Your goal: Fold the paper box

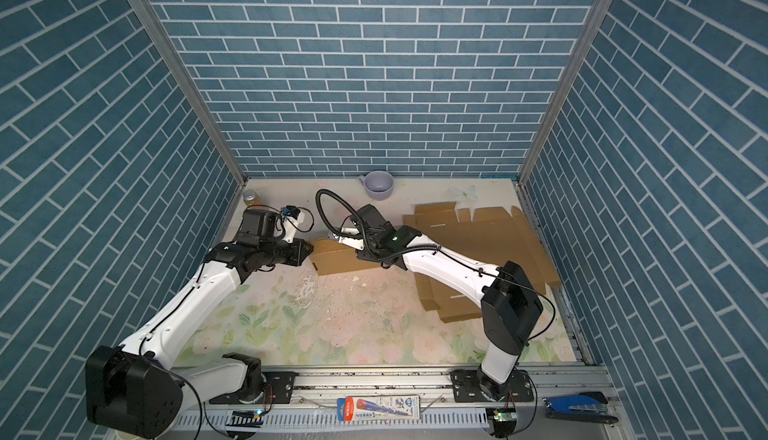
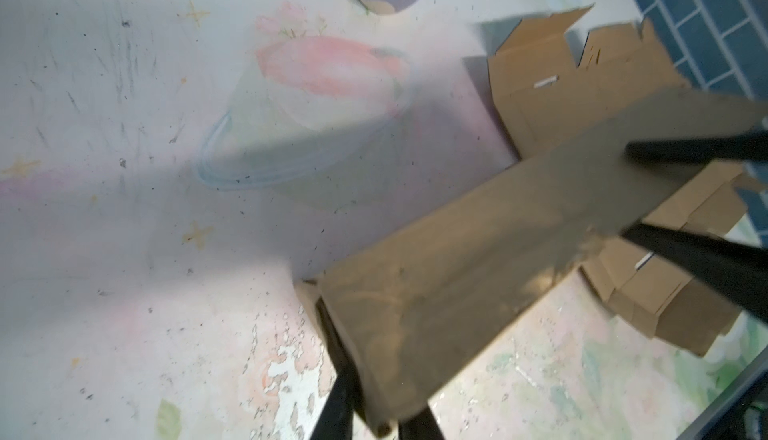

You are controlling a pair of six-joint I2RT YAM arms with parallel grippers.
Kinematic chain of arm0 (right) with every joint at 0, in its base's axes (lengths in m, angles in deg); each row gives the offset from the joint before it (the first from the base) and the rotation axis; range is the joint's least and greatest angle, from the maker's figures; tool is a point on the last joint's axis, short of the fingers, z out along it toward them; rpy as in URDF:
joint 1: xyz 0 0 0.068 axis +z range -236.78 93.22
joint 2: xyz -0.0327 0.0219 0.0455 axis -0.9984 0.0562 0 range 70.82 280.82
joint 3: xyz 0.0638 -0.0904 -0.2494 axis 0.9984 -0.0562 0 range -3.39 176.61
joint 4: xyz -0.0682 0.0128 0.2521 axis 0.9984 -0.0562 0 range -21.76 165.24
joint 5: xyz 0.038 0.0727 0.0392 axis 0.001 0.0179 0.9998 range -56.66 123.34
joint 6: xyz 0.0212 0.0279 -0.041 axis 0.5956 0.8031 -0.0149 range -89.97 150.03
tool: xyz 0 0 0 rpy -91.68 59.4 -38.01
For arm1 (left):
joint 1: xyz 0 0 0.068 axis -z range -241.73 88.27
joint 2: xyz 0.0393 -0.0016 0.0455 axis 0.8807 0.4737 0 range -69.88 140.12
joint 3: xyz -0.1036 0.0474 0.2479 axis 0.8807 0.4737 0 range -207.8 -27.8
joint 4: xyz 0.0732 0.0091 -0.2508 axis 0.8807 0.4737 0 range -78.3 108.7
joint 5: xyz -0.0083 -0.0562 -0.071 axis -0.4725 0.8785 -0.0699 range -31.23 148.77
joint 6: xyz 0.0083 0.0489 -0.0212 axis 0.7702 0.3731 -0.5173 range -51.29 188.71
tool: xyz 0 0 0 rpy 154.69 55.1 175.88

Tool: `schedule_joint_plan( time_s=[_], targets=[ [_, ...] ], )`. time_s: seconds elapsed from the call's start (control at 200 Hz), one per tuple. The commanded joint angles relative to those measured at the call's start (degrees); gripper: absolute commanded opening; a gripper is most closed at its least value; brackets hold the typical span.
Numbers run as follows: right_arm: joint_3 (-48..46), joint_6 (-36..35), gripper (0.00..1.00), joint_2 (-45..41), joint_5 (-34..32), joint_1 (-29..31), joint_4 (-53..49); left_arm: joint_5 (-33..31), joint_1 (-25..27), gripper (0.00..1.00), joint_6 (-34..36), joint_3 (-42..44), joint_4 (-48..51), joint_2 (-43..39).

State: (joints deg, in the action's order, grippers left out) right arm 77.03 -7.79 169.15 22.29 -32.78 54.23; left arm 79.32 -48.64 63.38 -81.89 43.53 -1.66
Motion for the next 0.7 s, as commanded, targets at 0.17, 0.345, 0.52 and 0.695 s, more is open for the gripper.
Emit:
schedule_joint_plan(
  time_s=[0.17, 0.345, 0.52, 0.695],
  targets=[
    [-3.9, 2.8, 0.29, 0.8, 0.1, 0.4, -0.2, 6.5, -5.2, 0.43, -4.6, -1.4, 5.4, -6.7],
    [-4.9, 4.1, 0.29, 0.8, 0.0, 0.4, 0.6, 10.1, -6.8, 0.50, -13.4, -1.9, -1.4, -7.2],
    [-5.5, 5.7, 0.29, 0.4, 0.1, 0.3, 1.0, 9.7, -6.8, 0.51, -17.2, -2.0, -6.8, -0.9],
    [-5.4, 7.0, 0.32, 0.5, 0.3, 0.4, 0.6, 9.7, -6.8, 0.48, -16.9, -0.2, -8.7, 2.1]
  ],
)
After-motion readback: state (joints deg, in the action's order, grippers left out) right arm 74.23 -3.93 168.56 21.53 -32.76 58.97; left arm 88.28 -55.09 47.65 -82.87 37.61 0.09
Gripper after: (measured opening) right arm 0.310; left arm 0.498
